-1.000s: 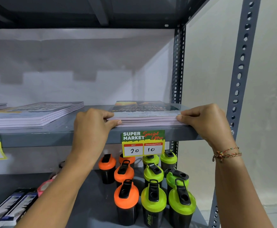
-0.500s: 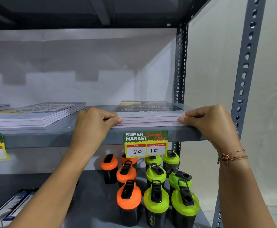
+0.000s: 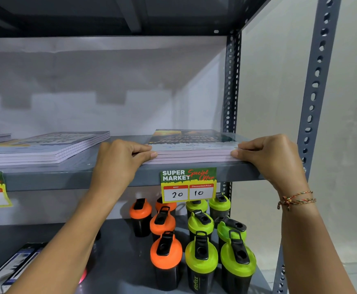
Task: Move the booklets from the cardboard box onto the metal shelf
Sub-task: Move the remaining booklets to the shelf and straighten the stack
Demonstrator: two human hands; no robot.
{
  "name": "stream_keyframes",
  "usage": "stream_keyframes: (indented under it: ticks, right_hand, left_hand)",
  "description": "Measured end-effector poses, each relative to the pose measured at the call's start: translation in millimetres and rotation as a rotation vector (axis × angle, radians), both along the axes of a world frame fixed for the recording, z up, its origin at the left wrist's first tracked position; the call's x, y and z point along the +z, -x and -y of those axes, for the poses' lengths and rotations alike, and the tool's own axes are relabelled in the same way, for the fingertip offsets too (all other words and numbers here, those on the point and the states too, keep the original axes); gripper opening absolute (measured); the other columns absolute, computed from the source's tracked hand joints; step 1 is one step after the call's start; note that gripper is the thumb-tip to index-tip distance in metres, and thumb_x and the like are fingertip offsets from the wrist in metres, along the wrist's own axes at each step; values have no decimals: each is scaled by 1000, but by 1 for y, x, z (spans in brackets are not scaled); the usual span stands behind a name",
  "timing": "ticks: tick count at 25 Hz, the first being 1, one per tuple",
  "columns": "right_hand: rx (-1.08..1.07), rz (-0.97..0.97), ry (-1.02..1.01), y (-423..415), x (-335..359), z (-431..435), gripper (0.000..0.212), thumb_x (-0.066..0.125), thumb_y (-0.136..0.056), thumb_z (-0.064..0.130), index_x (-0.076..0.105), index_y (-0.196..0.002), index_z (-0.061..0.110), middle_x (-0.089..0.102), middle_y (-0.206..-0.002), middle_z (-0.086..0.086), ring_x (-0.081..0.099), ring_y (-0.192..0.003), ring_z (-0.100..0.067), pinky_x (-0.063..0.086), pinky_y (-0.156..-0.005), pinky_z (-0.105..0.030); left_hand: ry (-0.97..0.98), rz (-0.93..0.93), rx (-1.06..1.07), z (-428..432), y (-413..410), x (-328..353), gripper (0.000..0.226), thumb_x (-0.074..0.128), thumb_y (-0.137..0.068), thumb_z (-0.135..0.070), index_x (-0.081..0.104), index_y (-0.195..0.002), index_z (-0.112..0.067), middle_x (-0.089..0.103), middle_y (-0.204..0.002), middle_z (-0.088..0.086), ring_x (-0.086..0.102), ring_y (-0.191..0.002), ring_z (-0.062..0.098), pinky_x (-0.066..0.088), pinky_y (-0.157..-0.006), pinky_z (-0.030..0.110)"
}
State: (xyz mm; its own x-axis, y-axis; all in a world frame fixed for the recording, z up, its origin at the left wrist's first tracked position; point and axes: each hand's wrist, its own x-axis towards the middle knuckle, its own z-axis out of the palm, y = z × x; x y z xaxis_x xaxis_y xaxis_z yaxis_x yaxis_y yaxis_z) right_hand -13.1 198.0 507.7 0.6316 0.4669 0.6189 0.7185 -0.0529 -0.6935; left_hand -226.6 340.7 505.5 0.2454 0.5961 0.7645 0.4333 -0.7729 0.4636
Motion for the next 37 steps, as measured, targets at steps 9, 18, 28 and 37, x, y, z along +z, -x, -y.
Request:
stream_keyframes:
  ticks: [9, 18, 28, 37]
  right_hand:
    - [-75, 286, 134, 18, 5, -7, 33, 74, -77, 26, 70, -104, 8, 66, -121, -12, 60, -111, -29, 39, -91, -24]
    - [93, 503, 331, 30, 10, -30, 26, 63, -85, 34, 71, -99, 15, 74, -104, -10, 63, -102, -30, 52, -88, -42]
    - [153, 396, 271, 21, 11, -34, 28, 71, -77, 38, 73, -100, 23, 73, -109, 1, 63, -107, -13, 42, -94, -22]
    - [194, 369, 276, 19, 12, -32, 27, 71, -78, 35, 72, -101, 22, 72, -112, 4, 61, -110, -8, 39, -96, -18]
  left_hand:
    - [-164, -225, 67, 9, -5, 5, 32, 63, -84, -32, 69, -109, -14, 66, -123, 6, 53, -122, 24, 37, -98, 24]
    - [-181, -567, -202, 7, -33, 17, 41, 56, -89, -33, 53, -129, -22, 51, -139, -5, 43, -131, 10, 32, -108, 25]
    - [-132, -516, -213, 3, -33, 21, 40, 62, -84, -35, 57, -123, -27, 57, -132, -5, 47, -126, 8, 35, -97, 17]
    - [-88, -646, -312, -11, -13, 28, 38, 56, -90, -29, 52, -128, -31, 53, -134, -12, 42, -130, 5, 30, -99, 13]
